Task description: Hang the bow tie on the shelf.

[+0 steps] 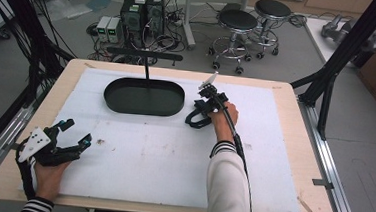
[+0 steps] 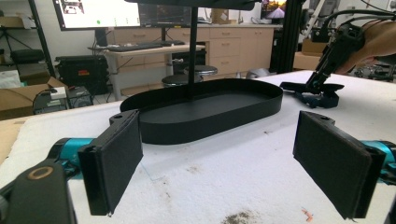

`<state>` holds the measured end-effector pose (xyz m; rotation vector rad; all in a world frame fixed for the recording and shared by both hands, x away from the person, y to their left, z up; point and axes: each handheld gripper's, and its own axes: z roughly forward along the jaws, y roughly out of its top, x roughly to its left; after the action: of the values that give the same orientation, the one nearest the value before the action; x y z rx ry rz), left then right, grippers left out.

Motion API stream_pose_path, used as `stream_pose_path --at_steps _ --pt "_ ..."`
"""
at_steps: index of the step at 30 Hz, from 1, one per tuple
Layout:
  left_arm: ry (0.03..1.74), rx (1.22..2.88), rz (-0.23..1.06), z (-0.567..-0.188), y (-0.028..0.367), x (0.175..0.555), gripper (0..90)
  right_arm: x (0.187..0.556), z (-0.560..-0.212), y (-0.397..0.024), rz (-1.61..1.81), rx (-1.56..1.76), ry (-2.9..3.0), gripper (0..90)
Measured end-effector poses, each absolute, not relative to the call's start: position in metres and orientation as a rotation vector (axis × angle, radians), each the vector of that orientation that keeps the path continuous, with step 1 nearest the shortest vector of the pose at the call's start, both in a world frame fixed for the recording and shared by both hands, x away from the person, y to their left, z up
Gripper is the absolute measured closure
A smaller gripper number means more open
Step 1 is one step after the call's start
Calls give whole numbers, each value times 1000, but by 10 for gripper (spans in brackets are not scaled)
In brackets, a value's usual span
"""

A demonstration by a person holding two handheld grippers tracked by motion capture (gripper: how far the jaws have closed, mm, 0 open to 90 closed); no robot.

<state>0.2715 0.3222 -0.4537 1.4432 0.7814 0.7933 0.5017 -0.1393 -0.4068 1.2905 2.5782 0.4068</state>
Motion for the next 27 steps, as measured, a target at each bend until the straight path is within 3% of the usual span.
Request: stream_pose_path --at_steps 27 --pt "777 1443 798 -454 322 271 160 489 -361 -157 934 1235 2336 747"
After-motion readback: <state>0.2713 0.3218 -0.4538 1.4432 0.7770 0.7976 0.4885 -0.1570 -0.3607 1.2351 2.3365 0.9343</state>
